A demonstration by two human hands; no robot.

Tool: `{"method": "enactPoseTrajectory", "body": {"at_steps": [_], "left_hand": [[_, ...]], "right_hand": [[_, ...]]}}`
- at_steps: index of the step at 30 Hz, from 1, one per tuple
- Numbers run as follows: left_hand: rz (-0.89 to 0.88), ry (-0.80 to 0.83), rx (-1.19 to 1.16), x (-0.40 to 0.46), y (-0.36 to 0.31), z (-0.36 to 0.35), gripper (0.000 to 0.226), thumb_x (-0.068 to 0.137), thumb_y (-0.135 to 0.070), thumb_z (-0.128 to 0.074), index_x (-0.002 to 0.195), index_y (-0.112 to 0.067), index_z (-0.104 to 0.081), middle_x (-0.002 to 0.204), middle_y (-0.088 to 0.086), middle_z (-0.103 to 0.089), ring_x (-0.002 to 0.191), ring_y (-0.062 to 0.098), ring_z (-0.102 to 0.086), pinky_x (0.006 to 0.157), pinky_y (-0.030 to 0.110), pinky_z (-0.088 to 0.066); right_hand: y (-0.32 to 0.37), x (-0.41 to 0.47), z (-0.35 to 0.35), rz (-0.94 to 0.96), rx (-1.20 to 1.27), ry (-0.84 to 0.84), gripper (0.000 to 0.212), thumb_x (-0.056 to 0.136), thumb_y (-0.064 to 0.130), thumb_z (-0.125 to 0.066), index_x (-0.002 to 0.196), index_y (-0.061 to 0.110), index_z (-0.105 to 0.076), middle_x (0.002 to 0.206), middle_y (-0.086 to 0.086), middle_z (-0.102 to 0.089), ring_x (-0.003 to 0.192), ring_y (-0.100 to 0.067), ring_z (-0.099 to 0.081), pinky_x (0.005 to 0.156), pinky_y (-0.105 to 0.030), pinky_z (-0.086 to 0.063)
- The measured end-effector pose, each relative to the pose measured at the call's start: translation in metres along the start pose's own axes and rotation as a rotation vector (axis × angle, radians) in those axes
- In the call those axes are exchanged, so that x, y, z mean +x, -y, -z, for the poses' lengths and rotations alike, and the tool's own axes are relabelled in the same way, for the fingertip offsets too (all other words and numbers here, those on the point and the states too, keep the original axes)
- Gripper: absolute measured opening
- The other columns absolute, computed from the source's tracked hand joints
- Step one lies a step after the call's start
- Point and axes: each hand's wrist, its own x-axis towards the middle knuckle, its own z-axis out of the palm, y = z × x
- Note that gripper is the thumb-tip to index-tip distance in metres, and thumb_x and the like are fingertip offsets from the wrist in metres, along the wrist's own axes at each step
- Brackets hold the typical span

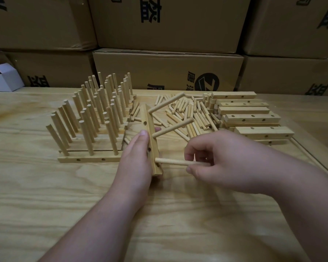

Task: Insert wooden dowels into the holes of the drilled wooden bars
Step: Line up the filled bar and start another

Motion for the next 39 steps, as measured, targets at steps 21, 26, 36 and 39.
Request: {"method": "enactPoseTrajectory", "body": {"at_steps": [21, 26, 36, 39], "left_hand": [[-0.081, -0.12, 0.102, -0.008, -0.003, -0.003, 0.045, 0.109, -0.04, -0.033, 0.09, -0.045, -0.074, 0.057, -0.006, -0.06, 0.051, 0.005, -0.056, 0.049, 0.022, -0.047], [-0.095, -0.151, 0.197, -0.008, -0.001, -0.003, 0.049, 0.109, -0.04, -0.033, 0.082, -0.023, -0.07, 0.088, 0.002, -0.069, 0.066, -0.005, -0.062, 0.057, 0.005, -0.041], [-0.074, -0.118, 0.203, -0.011, -0.002, -0.006, 0.038, 0.107, -0.047, -0.036, 0.088, -0.031, -0.065, 0.074, -0.024, -0.069, 0.073, -0.011, -0.062, 0.065, 0.007, -0.042], [-0.078, -0.097, 0.211, -0.012, -0.003, -0.01, 0.044, 0.097, -0.059, -0.035, 0.085, -0.026, -0.062, 0.073, -0.012, -0.066, 0.073, 0.009, -0.061, 0.073, 0.031, -0.046]], "right_hand": [[0.028, 0.002, -0.025, 0.087, -0.094, -0.143, 0.019, 0.095, 0.05, -0.056, 0.095, 0.037, -0.07, 0.074, 0.016, -0.065, 0.071, -0.002, -0.056, 0.065, -0.036, -0.054], [0.026, 0.003, -0.025, 0.026, 0.014, -0.165, 0.021, 0.094, 0.05, -0.06, 0.094, 0.035, -0.074, 0.067, 0.014, -0.065, 0.066, -0.004, -0.059, 0.06, -0.032, -0.052], [0.034, 0.0, -0.028, -0.035, -0.148, -0.243, 0.033, 0.086, 0.064, -0.059, 0.084, 0.034, -0.073, 0.047, 0.011, -0.049, 0.053, -0.004, -0.049, 0.05, -0.026, -0.042], [0.033, 0.0, -0.029, -0.067, -0.202, -0.3, 0.041, 0.08, 0.073, -0.059, 0.082, 0.034, -0.072, 0.048, 0.011, -0.05, 0.055, -0.003, -0.05, 0.051, -0.024, -0.045]]}}
